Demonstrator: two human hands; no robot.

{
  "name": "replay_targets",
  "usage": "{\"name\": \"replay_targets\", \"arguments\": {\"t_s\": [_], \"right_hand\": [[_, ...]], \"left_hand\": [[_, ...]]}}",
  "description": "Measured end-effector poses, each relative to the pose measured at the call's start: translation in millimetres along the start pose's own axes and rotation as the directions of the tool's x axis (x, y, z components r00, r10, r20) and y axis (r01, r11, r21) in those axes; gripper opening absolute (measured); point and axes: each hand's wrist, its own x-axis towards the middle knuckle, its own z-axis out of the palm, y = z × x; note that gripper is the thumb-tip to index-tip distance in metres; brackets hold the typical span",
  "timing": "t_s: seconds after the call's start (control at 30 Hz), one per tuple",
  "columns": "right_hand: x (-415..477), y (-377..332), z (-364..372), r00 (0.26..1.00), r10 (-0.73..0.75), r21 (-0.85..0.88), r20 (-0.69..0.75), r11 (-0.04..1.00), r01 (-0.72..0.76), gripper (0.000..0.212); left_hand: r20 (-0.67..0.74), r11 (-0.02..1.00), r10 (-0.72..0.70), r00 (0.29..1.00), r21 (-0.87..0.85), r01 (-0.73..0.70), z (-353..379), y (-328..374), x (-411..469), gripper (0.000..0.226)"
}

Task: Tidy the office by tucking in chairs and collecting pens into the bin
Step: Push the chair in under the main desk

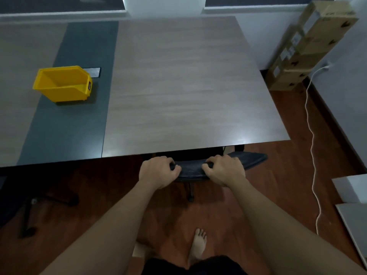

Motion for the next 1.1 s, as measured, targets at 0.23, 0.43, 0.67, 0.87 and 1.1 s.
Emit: {"name": "replay_targets", "arguments": {"t_s": [0.23,0.43,0.67,0.87,1.1], "right_hand": [[-2,-2,-4,1.000,-0.001,-0.005,0.006,1.000,0.001,0.064],[5,-13,-20,0.980,0.014,0.160,0.200,0.986,-0.046,0.075],[6,-103,-41,0.973,-0.147,0.351,0.180,0.933,0.076,0.081],[8,-223,-46,0.949,-0.276,0.326,0.155,0.921,0.215,0.083],[0,-372,-36,0.889,-0.431,0.234,0.155,0.890,0.391,0.083]], "left_hand": [[-0.005,1.000,-0.019,1.000,-0.018,0.019,-2,0,-3,0.056],[0.166,0.994,-0.012,0.986,-0.110,0.030,-26,-13,-4,0.055],[0.115,0.961,-0.166,0.979,-0.202,0.186,-55,-106,-55,0.059],[0.037,0.908,-0.334,0.942,-0.256,0.332,-83,-221,-126,0.056],[-0.024,0.820,-0.501,0.865,-0.333,0.465,-97,-351,-218,0.063]]}}
